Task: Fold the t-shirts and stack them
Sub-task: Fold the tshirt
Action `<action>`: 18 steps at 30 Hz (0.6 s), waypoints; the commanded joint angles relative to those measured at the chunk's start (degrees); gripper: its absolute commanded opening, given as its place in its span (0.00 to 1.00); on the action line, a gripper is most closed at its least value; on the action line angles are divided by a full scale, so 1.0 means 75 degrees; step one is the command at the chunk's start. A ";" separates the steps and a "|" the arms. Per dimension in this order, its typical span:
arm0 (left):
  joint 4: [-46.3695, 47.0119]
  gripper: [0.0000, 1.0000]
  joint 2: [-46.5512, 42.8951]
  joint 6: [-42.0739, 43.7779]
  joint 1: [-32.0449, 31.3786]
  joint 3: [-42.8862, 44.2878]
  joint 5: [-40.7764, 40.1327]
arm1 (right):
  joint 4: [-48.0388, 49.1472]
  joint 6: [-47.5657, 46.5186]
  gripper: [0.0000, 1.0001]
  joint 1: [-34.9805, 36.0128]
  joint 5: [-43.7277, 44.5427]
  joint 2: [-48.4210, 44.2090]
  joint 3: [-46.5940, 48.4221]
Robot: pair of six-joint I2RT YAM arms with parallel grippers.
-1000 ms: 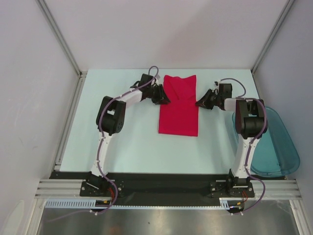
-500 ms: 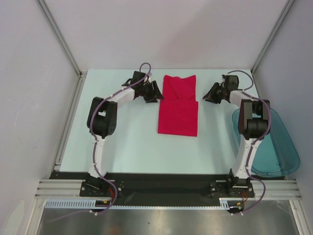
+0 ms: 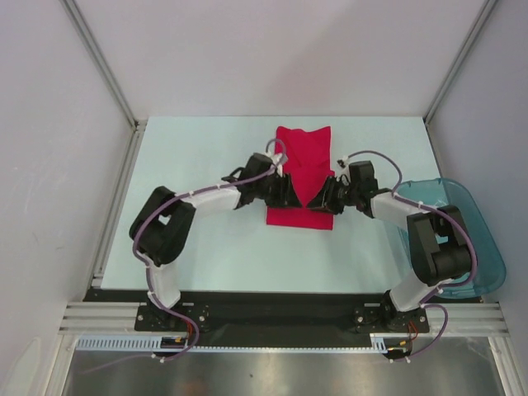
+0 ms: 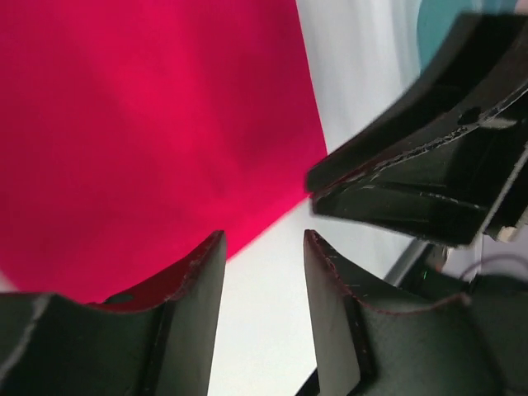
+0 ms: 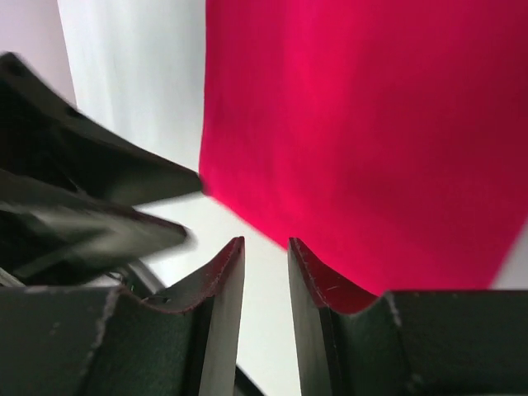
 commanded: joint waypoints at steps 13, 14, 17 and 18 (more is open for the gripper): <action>0.1440 0.43 0.0157 -0.0127 0.0106 -0.2218 -0.0157 | 0.1671 0.0239 0.29 -0.0375 -0.0711 0.0808 -0.1608; 0.1463 0.43 -0.0065 -0.0115 0.0130 -0.2323 -0.0180 | 0.1543 0.0216 0.28 -0.0527 -0.0664 0.0645 -0.1702; 0.1499 0.43 -0.0405 -0.0068 0.0200 -0.2722 -0.0227 | 0.1111 -0.0100 0.28 -0.0762 -0.0418 0.0282 -0.1972; 0.1499 0.43 -0.0615 -0.0056 0.0235 -0.2827 -0.0216 | 0.0969 -0.0194 0.28 -0.0925 -0.0336 0.0014 -0.2031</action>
